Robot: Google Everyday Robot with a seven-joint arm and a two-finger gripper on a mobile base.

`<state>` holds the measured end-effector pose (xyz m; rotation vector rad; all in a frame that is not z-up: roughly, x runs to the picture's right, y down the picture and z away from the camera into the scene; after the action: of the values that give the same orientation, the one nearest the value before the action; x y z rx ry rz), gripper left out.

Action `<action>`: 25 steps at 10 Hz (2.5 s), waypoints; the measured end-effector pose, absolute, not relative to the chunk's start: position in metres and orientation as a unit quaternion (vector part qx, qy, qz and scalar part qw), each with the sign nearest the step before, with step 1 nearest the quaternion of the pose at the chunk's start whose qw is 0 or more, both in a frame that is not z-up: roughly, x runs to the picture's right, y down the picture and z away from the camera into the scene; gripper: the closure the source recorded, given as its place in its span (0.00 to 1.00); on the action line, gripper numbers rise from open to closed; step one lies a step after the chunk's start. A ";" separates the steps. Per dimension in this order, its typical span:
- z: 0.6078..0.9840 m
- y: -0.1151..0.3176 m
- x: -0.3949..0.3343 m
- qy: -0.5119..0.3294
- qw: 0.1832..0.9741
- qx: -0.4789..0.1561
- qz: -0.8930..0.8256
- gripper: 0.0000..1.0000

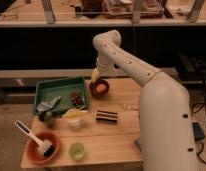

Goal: Place apple in plastic cup

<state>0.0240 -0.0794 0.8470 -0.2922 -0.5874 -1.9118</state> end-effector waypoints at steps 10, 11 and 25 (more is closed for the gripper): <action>0.852 -0.079 0.022 -0.251 0.538 -0.122 -0.795 0.20; 0.854 -0.079 0.017 -0.254 0.542 -0.122 -0.791 0.20; 0.921 -0.059 -0.007 -0.240 0.568 -0.134 -0.776 0.36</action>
<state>-0.0066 -0.0589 0.9209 -0.3140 -0.5645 -1.8224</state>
